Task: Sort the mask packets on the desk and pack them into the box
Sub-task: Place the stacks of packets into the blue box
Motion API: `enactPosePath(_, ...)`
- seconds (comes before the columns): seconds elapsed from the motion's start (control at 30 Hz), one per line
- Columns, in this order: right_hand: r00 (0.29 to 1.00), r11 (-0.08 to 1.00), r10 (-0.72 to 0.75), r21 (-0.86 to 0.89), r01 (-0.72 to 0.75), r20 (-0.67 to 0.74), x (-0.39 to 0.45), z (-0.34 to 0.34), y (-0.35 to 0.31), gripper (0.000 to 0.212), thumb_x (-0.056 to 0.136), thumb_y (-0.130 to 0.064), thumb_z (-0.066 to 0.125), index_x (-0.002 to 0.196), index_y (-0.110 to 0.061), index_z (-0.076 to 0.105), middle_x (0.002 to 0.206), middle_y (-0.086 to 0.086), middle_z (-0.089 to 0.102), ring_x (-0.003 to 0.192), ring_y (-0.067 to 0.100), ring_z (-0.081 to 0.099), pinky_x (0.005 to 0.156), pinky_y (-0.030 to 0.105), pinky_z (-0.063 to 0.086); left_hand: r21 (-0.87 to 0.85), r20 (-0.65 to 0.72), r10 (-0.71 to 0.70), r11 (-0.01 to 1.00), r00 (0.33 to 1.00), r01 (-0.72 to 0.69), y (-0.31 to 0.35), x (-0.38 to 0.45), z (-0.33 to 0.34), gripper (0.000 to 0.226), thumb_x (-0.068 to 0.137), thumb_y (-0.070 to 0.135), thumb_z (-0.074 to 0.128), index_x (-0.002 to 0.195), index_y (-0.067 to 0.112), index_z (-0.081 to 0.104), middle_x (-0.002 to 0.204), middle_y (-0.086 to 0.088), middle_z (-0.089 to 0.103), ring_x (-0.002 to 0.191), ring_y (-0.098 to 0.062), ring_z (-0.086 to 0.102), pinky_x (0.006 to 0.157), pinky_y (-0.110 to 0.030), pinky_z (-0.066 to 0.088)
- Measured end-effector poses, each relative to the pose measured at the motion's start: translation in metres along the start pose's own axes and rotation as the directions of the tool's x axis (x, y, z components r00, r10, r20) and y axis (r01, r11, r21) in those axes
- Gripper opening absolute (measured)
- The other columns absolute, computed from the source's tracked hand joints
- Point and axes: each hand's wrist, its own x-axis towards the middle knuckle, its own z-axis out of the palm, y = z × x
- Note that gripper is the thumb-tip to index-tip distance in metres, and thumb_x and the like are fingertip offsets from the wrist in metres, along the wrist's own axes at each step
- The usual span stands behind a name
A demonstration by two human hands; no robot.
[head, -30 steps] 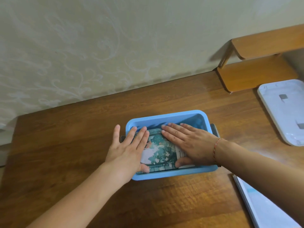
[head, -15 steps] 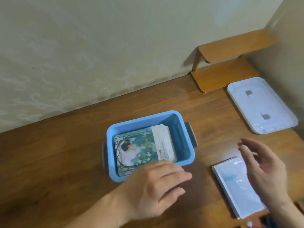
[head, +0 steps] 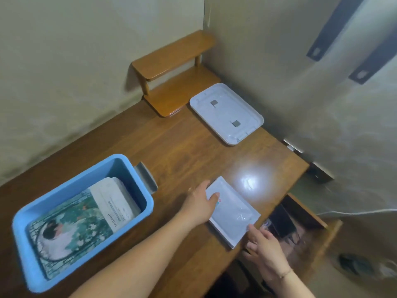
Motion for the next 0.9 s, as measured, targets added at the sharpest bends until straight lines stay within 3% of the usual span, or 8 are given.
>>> enactPosePath(0.1,1.0,0.998,0.002,0.07,-0.003,0.009,0.0,-0.001,0.003,0.031,0.093,-0.027,0.063,0.118,-0.009,0.058,0.107,0.012,0.072,0.097,0.029,0.067,0.081,0.056,0.057,-0.058,0.003,-0.052,0.997,0.999,0.053,0.006,0.005,0.005,0.05,0.098,0.036,0.052,0.144,0.019,0.043,0.144,0.0,0.05,0.132,-0.017,0.045,0.107,-0.031,0.037)
enactPosePath(0.3,0.997,0.998,-0.064,0.001,0.064,-0.041,-0.015,-0.016,-0.008,0.017,0.098,-0.02,0.052,0.11,-0.011,0.06,0.104,0.006,0.069,0.094,0.027,0.067,0.061,0.035,0.059,-0.12,0.078,-0.078,0.989,0.994,0.087,0.007,-0.012,0.021,0.048,0.097,0.036,0.054,0.142,0.021,0.047,0.137,0.005,0.055,0.119,-0.015,0.055,0.099,-0.03,0.045)
enactPosePath(0.4,0.989,0.989,-0.135,-0.061,0.132,-0.053,-0.015,-0.021,-0.006,0.022,0.095,-0.021,0.057,0.116,-0.014,0.058,0.112,0.006,0.067,0.1,0.028,0.065,0.083,0.048,0.056,-0.165,0.094,-0.078,0.982,0.992,0.093,0.004,-0.017,0.029,0.045,0.096,0.038,0.054,0.138,0.024,0.05,0.134,0.007,0.057,0.112,-0.014,0.06,0.083,-0.025,0.051)
enactPosePath(0.5,0.968,0.968,-0.244,-0.075,0.24,-0.055,-0.019,-0.02,-0.005,0.039,0.085,-0.024,0.069,0.12,-0.018,0.053,0.12,0.007,0.063,0.107,0.028,0.062,0.094,0.053,0.051,-0.204,0.108,-0.083,0.974,0.991,0.104,-0.001,-0.022,0.037,0.04,0.094,0.038,0.055,0.132,0.027,0.055,0.126,0.003,0.061,0.105,-0.015,0.064,0.083,-0.03,0.056)
enactPosePath(0.6,0.959,0.959,-0.284,0.009,0.284,0.0,-0.028,-0.015,-0.011,0.035,0.089,-0.014,0.063,0.122,-0.016,0.048,0.117,0.01,0.061,0.103,0.032,0.063,0.079,0.048,0.056,-0.243,0.094,-0.091,0.964,0.991,0.112,-0.003,-0.031,0.04,0.04,0.095,0.033,0.057,0.134,0.027,0.052,0.129,0.005,0.056,0.109,-0.012,0.06,0.079,-0.024,0.056)
enactPosePath(0.7,0.951,0.954,-0.3,0.026,0.298,0.08,-0.043,-0.01,-0.023,0.035,0.09,-0.011,0.061,0.122,-0.017,0.048,0.113,0.01,0.061,0.092,0.034,0.067,0.056,0.042,0.059,-0.295,0.104,-0.1,0.947,0.99,0.127,-0.006,-0.044,0.031,0.048,0.094,0.033,0.061,0.14,0.031,0.045,0.138,0.006,0.052,0.117,-0.012,0.056,0.09,-0.026,0.054)
enactPosePath(0.8,0.93,0.949,-0.306,-0.014,0.315,0.202,-0.068,-0.005,-0.044,0.038,0.089,-0.008,0.059,0.124,-0.02,0.05,0.115,0.015,0.064,0.083,0.037,0.071,0.051,0.044,0.058,-0.305,0.081,-0.139,0.939,0.987,0.158,-0.008,-0.068,0.004,0.064,0.091,0.042,0.063,0.147,0.035,0.033,0.144,0.013,0.045,0.127,-0.009,0.048,0.098,-0.026,0.044)
enactPosePath(0.9,0.881,0.93,-0.282,-0.119,0.349,0.38,-0.102,0.017,-0.07,0.049,0.078,-0.005,0.072,0.122,-0.02,0.057,0.103,0.018,0.069,0.064,0.036,0.07,0.041,0.036,0.052,-0.574,0.081,-0.075,0.811,0.994,0.108,-0.009,-0.109,-0.043,0.062,0.084,0.046,0.07,0.138,0.043,0.039,0.125,0.022,0.059,0.111,0.003,0.056,0.092,-0.022,0.048)
